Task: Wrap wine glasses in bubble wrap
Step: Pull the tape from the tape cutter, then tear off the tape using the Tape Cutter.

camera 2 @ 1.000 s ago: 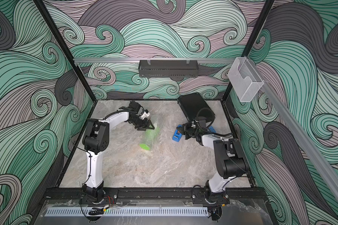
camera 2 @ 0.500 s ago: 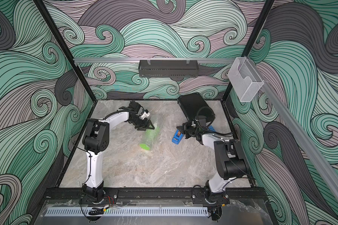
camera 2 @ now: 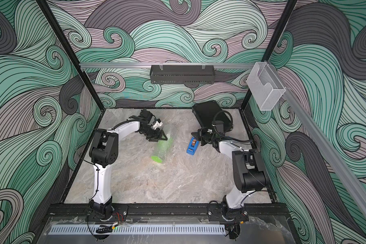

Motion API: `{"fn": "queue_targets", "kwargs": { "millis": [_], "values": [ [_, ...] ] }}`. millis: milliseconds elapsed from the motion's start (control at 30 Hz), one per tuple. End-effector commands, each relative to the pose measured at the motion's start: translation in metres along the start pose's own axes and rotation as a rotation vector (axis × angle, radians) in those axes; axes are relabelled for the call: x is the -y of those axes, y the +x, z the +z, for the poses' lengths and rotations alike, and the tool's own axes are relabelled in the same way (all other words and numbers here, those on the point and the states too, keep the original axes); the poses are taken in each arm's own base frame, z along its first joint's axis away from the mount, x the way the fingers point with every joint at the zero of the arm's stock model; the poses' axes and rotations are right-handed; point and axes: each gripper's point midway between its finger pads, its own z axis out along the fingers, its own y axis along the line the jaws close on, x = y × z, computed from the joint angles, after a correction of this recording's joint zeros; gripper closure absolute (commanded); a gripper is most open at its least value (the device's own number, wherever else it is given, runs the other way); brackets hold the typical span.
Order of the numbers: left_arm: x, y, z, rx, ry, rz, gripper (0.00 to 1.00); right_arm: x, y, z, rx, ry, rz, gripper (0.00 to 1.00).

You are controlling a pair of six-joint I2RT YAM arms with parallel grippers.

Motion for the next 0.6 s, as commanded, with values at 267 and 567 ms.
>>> {"fn": "queue_targets", "kwargs": {
  "millis": [267,567],
  "values": [
    [-0.047,0.060,0.037,-0.213,-0.184,-0.081,0.32,0.022,0.045,-0.009,-0.042,0.017,-0.053,1.00],
    [-0.044,0.059,0.035,-0.206,-0.182,-0.074,0.32,0.083,0.059,0.002,-0.034,0.100,-0.028,1.00]
  ]
}}
